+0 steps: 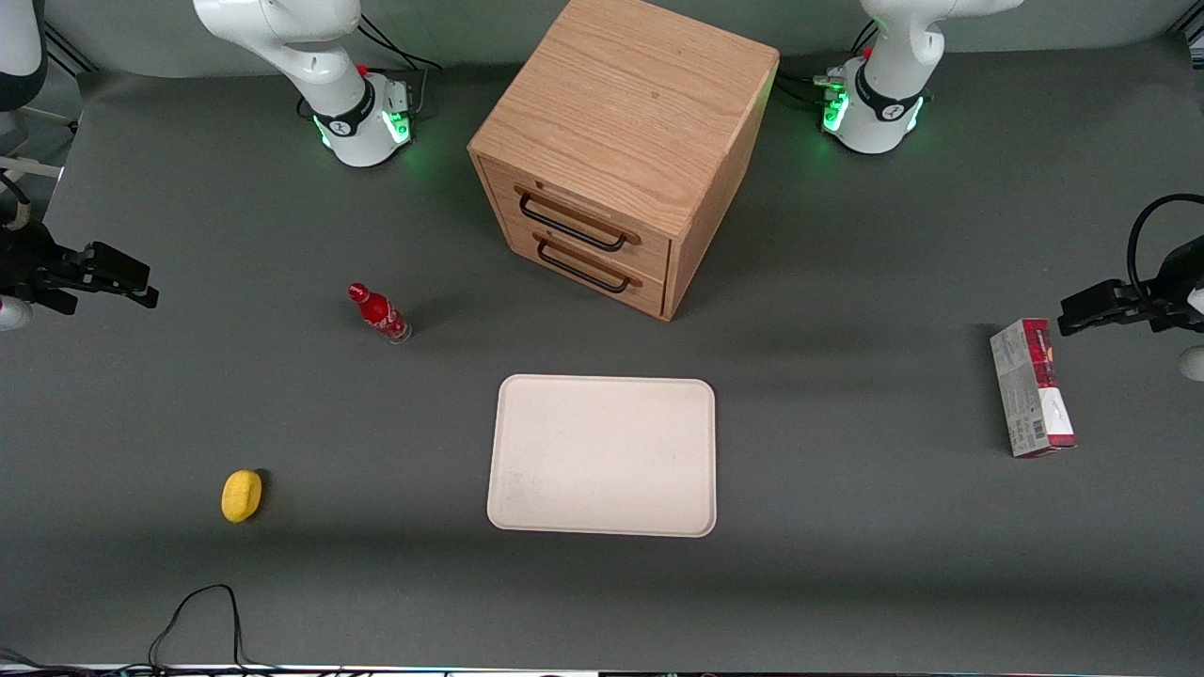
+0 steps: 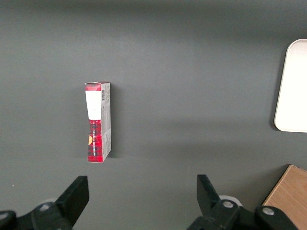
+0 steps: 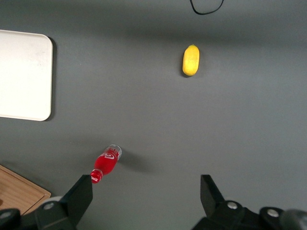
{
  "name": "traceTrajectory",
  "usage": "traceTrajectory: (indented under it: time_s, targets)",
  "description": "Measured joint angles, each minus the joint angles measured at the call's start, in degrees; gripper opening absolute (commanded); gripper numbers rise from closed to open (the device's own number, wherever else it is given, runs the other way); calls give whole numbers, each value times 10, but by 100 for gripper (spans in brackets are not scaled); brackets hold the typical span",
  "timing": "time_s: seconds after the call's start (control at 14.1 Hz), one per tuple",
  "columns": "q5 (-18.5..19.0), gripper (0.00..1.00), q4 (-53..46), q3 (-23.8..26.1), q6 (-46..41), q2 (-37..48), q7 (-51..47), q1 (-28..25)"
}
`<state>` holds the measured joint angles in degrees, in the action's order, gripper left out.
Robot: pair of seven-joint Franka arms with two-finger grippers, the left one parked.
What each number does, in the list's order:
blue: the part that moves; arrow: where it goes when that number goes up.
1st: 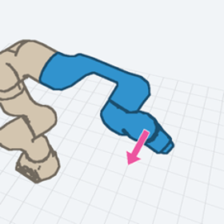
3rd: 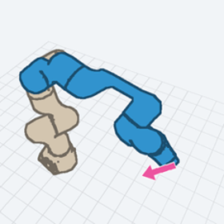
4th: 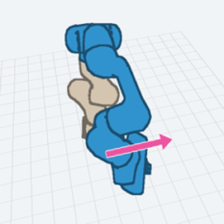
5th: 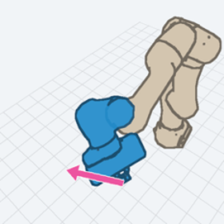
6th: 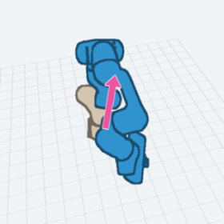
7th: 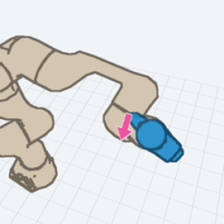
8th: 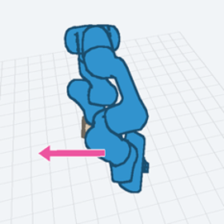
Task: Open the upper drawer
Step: 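Move the right gripper toward the upper drawer's black handle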
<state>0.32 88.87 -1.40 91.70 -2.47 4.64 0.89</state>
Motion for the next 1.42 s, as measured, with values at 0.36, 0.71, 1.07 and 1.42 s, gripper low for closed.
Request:
traceTrajectory:
  time_s: [0.36,0.71,1.07,1.42]
  targets:
    - [0,100,1,-1,-2,0,0,0]
    - [-3,100,0,7,-2,0,0,-53]
    - [-4,100,0,12,-2,-15,-4,-188]
    - [-5,100,-10,13,4,-62,-8,-332]
